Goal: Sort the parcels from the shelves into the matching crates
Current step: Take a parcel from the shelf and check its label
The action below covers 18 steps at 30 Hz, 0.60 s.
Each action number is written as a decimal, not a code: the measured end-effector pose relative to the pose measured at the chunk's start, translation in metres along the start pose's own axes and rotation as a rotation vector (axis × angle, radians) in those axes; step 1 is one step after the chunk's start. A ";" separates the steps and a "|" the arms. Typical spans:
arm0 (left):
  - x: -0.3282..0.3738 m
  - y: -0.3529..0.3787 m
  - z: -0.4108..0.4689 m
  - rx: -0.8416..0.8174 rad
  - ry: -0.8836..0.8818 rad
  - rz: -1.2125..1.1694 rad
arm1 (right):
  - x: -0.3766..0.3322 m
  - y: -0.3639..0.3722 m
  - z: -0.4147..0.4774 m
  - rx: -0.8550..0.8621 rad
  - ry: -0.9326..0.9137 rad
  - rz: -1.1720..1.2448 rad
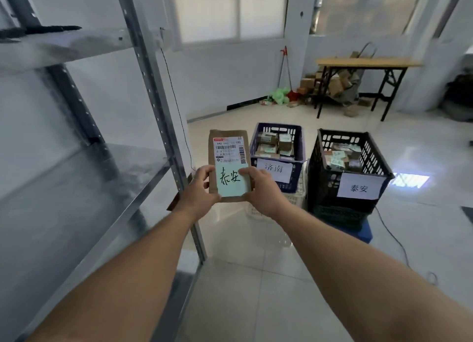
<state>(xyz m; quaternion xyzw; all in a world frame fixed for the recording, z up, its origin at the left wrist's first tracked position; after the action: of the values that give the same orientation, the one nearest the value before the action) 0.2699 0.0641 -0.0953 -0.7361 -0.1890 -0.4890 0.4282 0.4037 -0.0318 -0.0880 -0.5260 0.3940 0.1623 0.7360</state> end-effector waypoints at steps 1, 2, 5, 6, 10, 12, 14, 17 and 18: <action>0.005 0.001 0.015 -0.021 0.015 0.021 | 0.002 -0.004 0.011 0.006 0.008 -0.032; 0.011 0.001 0.029 -0.037 0.038 0.034 | 0.004 -0.008 0.022 0.013 0.016 -0.046; 0.026 0.004 0.066 -0.068 0.093 0.065 | 0.006 -0.018 0.054 0.025 0.009 -0.086; 0.028 0.006 0.079 -0.083 0.105 0.066 | 0.007 -0.021 0.064 0.020 0.007 -0.110; 0.036 0.019 0.123 -0.140 0.162 0.040 | 0.027 -0.031 0.096 0.067 0.054 -0.107; 0.041 0.029 0.144 -0.166 0.185 0.025 | 0.041 -0.039 0.109 0.094 0.076 -0.102; 0.046 0.043 0.164 -0.188 0.200 0.023 | 0.056 -0.050 0.119 0.116 0.100 -0.095; 0.058 0.071 0.189 -0.228 0.214 -0.003 | 0.083 -0.073 0.128 0.165 0.137 -0.097; 0.062 0.082 0.198 -0.245 0.214 -0.012 | 0.094 -0.083 0.130 0.186 0.153 -0.091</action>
<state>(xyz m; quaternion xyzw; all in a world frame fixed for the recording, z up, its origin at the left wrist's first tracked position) 0.4657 0.1701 -0.1077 -0.7254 -0.0855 -0.5864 0.3501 0.5706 0.0366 -0.0874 -0.4838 0.4379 0.0510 0.7560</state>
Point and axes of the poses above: each hand's wrist, its own z-axis towards the middle knuckle, its own y-axis out of the palm, x = y × z, the point moved 6 cm from there along z, towards the middle knuckle, and after that the axes turned 9 degrees about -y, right-handed, at the moved point
